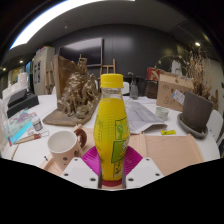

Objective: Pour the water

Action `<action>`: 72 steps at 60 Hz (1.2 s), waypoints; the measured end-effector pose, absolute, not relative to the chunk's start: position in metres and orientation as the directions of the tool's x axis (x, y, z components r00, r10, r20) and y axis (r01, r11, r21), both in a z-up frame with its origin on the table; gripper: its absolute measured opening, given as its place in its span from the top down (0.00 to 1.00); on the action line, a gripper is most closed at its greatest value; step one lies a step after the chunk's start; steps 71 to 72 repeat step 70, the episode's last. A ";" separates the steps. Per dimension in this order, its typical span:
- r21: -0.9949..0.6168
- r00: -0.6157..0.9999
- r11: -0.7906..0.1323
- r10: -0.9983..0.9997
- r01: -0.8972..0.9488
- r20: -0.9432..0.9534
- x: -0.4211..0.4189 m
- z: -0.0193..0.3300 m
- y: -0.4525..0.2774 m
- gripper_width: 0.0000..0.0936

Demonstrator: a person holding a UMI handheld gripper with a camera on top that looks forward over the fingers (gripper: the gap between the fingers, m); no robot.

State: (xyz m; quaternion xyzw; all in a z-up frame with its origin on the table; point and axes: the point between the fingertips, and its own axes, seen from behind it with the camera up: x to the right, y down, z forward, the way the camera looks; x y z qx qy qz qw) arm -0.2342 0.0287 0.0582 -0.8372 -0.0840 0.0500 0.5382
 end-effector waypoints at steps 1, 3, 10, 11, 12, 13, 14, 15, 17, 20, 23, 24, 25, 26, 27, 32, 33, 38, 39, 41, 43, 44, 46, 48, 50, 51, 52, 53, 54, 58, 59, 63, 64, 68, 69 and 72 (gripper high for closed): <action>-0.910 0.981 -0.406 0.196 0.087 0.007 -0.234 0.057 0.028 0.71; -0.915 0.980 -0.393 0.200 0.090 0.010 -0.235 0.058 0.029 0.71; -0.917 0.980 -0.389 0.197 0.090 0.013 -0.235 0.056 0.026 0.55; -0.916 0.980 -0.391 0.197 0.092 0.014 -0.234 0.056 0.025 0.52; -0.914 0.981 -0.395 0.196 0.093 0.015 -0.234 0.056 0.024 0.51; -0.911 0.981 -0.402 0.195 0.094 0.016 -0.233 0.055 0.023 0.49; -0.906 0.981 -0.413 0.192 0.095 0.015 -0.232 0.054 0.021 0.44; -0.900 0.982 -0.425 0.188 0.095 0.015 -0.231 0.054 0.019 0.36; -0.891 0.983 -0.445 0.182 0.093 0.012 -0.229 0.056 0.015 0.16; -0.881 0.985 -0.466 0.174 0.087 0.006 -0.228 0.062 0.006 0.11; -0.869 0.989 -0.489 0.150 0.080 0.006 -0.223 0.074 -0.007 0.10; -0.865 0.990 -0.496 0.140 0.077 0.008 -0.222 0.079 -0.012 0.08; -0.860 0.991 -0.504 0.131 0.075 0.010 -0.221 0.084 -0.018 0.07; -0.856 0.992 -0.512 0.123 0.075 0.013 -0.220 0.089 -0.025 0.08; -0.850 0.993 -0.521 0.116 0.075 0.016 -0.220 0.095 -0.031 0.08; -0.823 0.997 -0.565 0.076 0.061 0.022 -0.220 0.124 -0.070 0.08; -0.820 0.997 -0.570 0.071 0.057 0.020 -0.222 0.131 -0.078 0.08; -0.812 0.998 -0.582 0.059 0.048 0.016 -0.231 0.161 -0.117 0.08; -0.809 0.998 -0.586 0.055 0.047 0.018 -0.233 0.165 -0.125 0.08; -0.807 0.998 -0.589 0.051 0.051 0.025 -0.237 0.176 -0.139 0.08; -0.804 0.998 -0.593 0.045 0.054 0.034 -0.238 0.188 -0.152 0.08; -0.805 0.998 -0.591 0.040 0.054 0.038 -0.240 0.190 -0.158 0.08; -0.805 0.998 -0.591 0.037 0.059 0.047 -0.243 0.197 -0.170 0.08; -0.806 0.998 -0.588 0.034 0.064 0.055 -0.246 0.204 -0.180 0.08; -0.806 0.998 -0.589 0.027 0.064 0.059 -0.248 0.212 -0.189 0.08; -0.808 0.998 -0.586 0.026 0.064 0.060 -0.250 0.214 -0.194 0.08; -0.811 0.998 -0.582 0.027 0.065 0.061 -0.251 0.218 -0.198 0.08; -0.814 0.998 -0.578 0.026 0.065 0.061 -0.252 0.220 -0.201 0.08; -0.816 0.998 -0.574 0.024 0.064 0.062 -0.253 0.223 -0.203 0.08; -0.827 0.997 -0.559 0.015 0.067 0.071 -0.254 0.233 -0.211 0.08; -0.828 0.997 -0.556 0.012 0.067 0.073 -0.254 0.234 -0.212 0.08; -0.833 0.998 -0.550 0.001 0.054 0.064 -0.253 0.239 -0.216 0.08; -0.834 0.998 -0.549 -0.002 0.053 0.065 -0.252 0.240 -0.217 0.08; -0.832 0.997 -0.552 -0.009 0.055 0.072 -0.250 0.239 -0.219 0.08; -0.831 0.998 -0.554 -0.009 0.052 0.069 -0.250 0.239 -0.219 0.08; -0.830 0.998 -0.555 -0.009 0.050 0.066 -0.250 0.238 -0.220 0.08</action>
